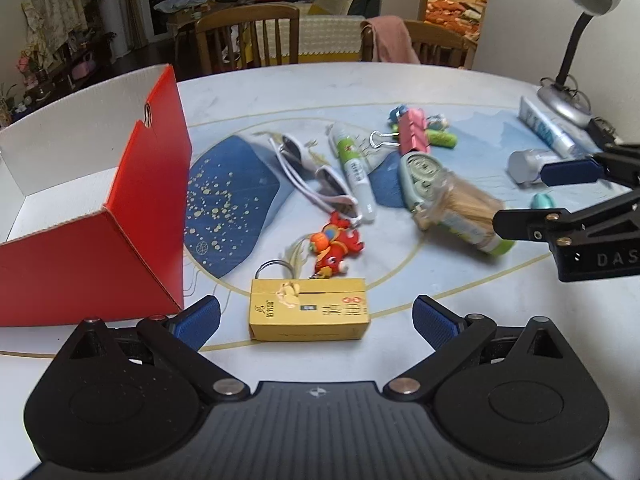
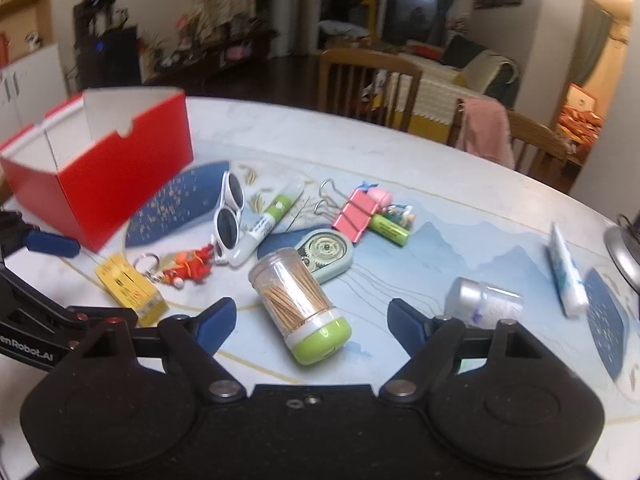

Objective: Organize rigid objects
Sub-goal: 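Grasp the yellow box with the left tool while the right tool grasps the toothpick jar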

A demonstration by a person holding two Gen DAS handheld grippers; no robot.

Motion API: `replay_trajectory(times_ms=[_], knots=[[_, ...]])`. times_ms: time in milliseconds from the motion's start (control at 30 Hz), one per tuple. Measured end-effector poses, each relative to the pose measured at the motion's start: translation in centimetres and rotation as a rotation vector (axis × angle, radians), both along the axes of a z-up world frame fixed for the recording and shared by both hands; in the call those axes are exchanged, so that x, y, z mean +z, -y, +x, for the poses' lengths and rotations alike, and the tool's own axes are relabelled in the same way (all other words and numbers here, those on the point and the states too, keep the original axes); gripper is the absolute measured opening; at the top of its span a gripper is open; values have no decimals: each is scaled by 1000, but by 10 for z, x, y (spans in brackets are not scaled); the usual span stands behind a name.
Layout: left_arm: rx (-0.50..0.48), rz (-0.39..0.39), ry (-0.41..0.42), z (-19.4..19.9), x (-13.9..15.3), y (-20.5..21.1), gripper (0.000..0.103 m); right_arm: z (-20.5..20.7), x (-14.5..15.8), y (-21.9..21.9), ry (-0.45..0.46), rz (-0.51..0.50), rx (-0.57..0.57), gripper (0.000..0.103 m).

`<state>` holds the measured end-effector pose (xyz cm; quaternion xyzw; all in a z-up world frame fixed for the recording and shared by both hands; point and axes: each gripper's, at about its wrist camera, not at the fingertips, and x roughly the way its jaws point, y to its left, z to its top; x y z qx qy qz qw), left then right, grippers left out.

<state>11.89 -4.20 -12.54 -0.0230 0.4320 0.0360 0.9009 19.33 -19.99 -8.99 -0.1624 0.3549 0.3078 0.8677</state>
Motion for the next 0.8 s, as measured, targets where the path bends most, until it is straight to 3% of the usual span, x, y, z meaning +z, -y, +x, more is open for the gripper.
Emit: replay_trajectory(times_ms=[233,533,800], knots=[[4,36,-25,13,-14,6,103,22,-21,-17,-34,-65,84,72],[25,60,-30,18,-22,7,101,34,-32,-26,-63,-89,145,53],[36,87,-35,16,-20,12,71,34,-31,-24,-71,-90,155,51]])
